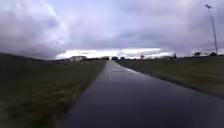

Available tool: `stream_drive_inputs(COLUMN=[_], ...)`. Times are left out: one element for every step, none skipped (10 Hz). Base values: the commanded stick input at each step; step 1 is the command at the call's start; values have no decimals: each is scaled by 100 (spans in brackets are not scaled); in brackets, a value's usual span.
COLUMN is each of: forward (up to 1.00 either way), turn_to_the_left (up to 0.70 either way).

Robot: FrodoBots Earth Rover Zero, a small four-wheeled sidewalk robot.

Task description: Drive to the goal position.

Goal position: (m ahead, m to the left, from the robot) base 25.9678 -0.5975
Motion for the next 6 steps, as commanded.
stream_drive_inputs(forward=[70, 70, 70, 70, 70, 70], turn_to_the_left=[0, 0, 0, 0, 0, 0])
